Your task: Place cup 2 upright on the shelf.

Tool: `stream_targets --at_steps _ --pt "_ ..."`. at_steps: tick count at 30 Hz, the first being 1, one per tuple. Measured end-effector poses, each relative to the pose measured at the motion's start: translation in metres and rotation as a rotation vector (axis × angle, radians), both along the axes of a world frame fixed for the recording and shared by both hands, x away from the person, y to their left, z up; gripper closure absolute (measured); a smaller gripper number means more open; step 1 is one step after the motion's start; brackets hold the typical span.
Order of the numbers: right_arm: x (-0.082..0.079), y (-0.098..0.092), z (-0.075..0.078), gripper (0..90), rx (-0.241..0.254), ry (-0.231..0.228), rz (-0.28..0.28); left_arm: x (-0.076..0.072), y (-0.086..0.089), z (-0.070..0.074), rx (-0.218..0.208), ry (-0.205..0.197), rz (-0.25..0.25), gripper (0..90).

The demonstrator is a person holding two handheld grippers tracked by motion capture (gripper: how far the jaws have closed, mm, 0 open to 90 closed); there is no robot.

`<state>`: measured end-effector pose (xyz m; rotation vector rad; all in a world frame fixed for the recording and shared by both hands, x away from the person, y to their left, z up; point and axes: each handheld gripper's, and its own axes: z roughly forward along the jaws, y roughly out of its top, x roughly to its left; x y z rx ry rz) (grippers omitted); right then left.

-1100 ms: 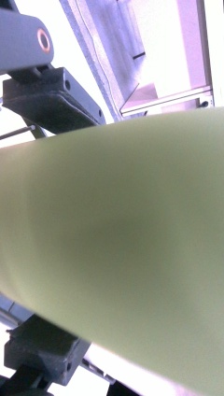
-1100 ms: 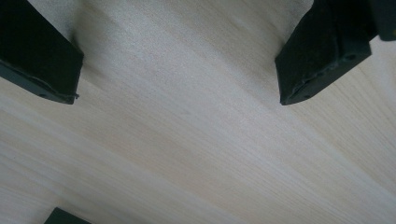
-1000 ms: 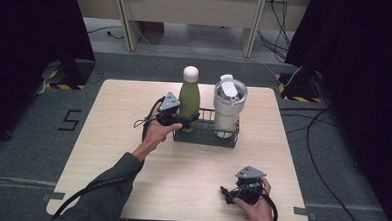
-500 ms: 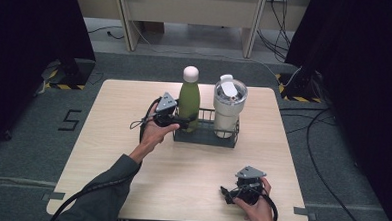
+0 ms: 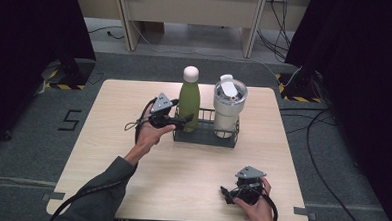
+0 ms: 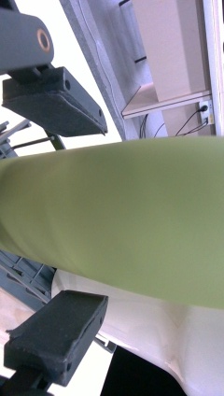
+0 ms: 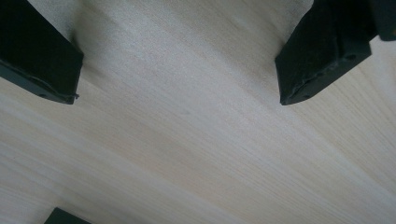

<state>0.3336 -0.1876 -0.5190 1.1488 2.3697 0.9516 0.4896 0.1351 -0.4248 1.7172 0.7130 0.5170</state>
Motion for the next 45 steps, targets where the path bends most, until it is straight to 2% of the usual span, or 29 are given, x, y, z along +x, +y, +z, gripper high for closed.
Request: stream_targets --at_steps 12,30,41,45 --pt "0.0 0.0 0.0 0.8 0.0 0.0 0.0 -0.01 0.011 -0.002 -0.005 0.019 0.008 14.7" --pt "0.0 0.0 0.0 0.8 0.0 0.0 0.0 -0.025 0.022 0.002 -0.007 0.009 -0.001 14.7" --pt "0.0 0.0 0.0 0.8 0.0 0.0 0.0 -0.035 0.027 0.002 -0.011 0.012 -0.014 14.7" --pt "0.0 0.0 0.0 0.7 0.0 0.0 0.0 -0.04 0.032 0.002 -0.021 0.024 -0.016 14.7"
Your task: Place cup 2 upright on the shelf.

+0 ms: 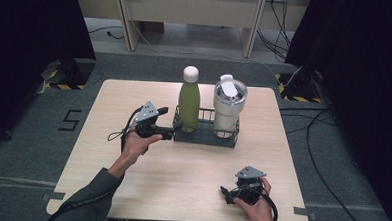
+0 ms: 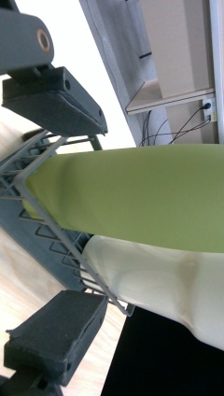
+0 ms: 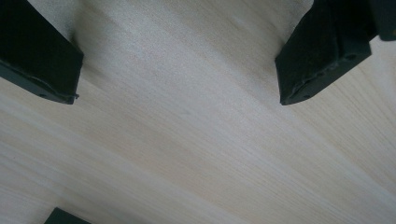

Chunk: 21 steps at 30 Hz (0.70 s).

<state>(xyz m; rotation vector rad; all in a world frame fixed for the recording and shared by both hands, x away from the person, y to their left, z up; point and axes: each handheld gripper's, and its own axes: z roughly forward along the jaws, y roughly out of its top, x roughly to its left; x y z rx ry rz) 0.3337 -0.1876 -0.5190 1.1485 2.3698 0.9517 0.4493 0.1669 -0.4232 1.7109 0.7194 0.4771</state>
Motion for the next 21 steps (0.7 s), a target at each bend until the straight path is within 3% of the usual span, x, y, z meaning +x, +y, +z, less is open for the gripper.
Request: stream_targets --at_steps 21 --pt "0.0 0.0 0.0 0.6 0.001 0.001 -0.003 -0.021 0.015 -0.011 -0.007 0.035 -0.008 14.7"
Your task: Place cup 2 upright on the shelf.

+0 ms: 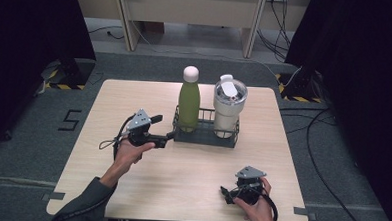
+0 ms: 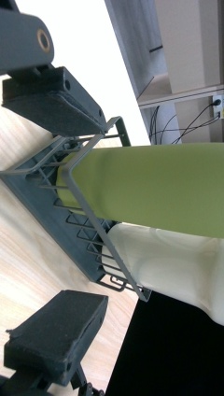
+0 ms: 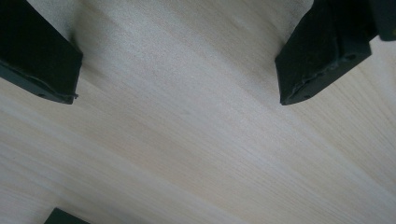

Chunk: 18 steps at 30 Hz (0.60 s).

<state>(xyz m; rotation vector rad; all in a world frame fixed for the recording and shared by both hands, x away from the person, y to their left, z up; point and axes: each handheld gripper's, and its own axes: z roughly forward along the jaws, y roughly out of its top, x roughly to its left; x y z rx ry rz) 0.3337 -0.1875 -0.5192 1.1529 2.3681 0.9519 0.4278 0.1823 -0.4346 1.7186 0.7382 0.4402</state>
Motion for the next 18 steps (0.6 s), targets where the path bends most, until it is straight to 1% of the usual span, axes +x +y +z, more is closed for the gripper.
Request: stream_targets --at_steps 7,9,13,18 --pt "0.0 0.0 0.0 0.6 0.0 0.0 0.0 -0.008 0.001 -0.004 0.003 0.009 -0.007 14.7" --pt "0.0 0.0 0.0 0.6 0.0 0.0 0.0 -0.01 0.002 -0.004 0.01 0.005 -0.01 14.7" --pt "0.0 0.0 0.0 0.6 -0.001 0.0 0.001 -0.016 0.004 -0.003 0.009 0.001 -0.017 14.7" --pt "0.0 0.0 0.0 0.6 0.0 0.0 0.0 -0.023 0.006 -0.006 0.023 0.009 -0.031 14.7"
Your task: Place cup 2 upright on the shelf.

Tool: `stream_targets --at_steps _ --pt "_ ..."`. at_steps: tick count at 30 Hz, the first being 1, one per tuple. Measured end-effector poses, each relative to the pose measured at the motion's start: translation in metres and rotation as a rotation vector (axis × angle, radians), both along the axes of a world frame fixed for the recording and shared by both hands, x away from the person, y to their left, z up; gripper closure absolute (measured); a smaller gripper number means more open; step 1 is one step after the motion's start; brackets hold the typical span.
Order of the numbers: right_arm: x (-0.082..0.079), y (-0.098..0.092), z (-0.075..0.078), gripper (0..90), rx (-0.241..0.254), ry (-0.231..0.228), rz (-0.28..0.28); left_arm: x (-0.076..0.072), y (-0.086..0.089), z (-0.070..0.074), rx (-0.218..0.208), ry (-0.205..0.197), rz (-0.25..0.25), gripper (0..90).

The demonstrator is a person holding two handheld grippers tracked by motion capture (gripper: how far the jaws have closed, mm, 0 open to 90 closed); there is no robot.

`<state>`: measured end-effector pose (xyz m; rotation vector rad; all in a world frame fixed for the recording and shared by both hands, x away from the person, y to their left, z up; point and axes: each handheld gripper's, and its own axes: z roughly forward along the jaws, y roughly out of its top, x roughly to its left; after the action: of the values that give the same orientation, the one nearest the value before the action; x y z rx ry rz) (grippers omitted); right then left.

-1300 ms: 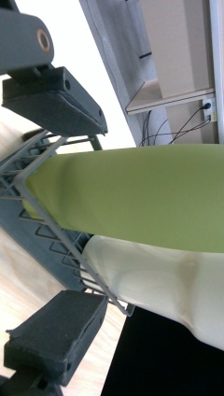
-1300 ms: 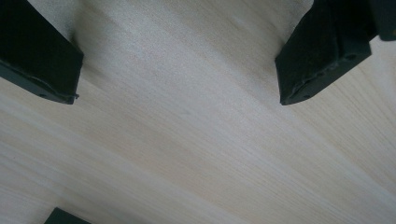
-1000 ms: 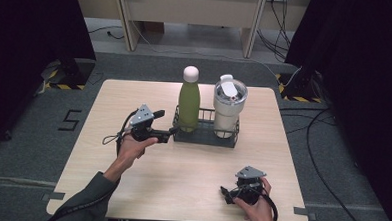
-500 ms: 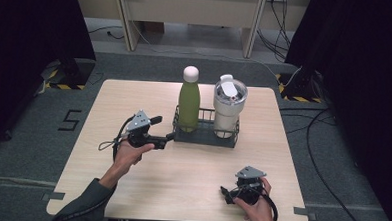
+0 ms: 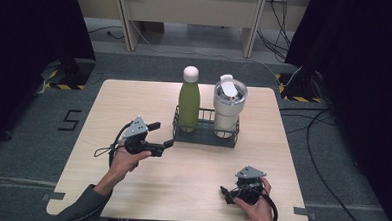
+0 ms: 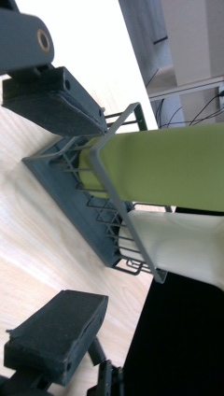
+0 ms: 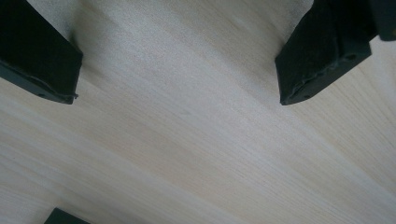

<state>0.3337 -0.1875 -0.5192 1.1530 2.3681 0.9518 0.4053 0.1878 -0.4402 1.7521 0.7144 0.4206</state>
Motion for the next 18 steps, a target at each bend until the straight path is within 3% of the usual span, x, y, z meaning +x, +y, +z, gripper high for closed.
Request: stream_targets --at_steps 18 --pt "0.0 0.0 0.0 0.6 -0.001 -0.002 0.002 -0.016 0.018 -0.028 0.027 0.043 0.025 14.7"
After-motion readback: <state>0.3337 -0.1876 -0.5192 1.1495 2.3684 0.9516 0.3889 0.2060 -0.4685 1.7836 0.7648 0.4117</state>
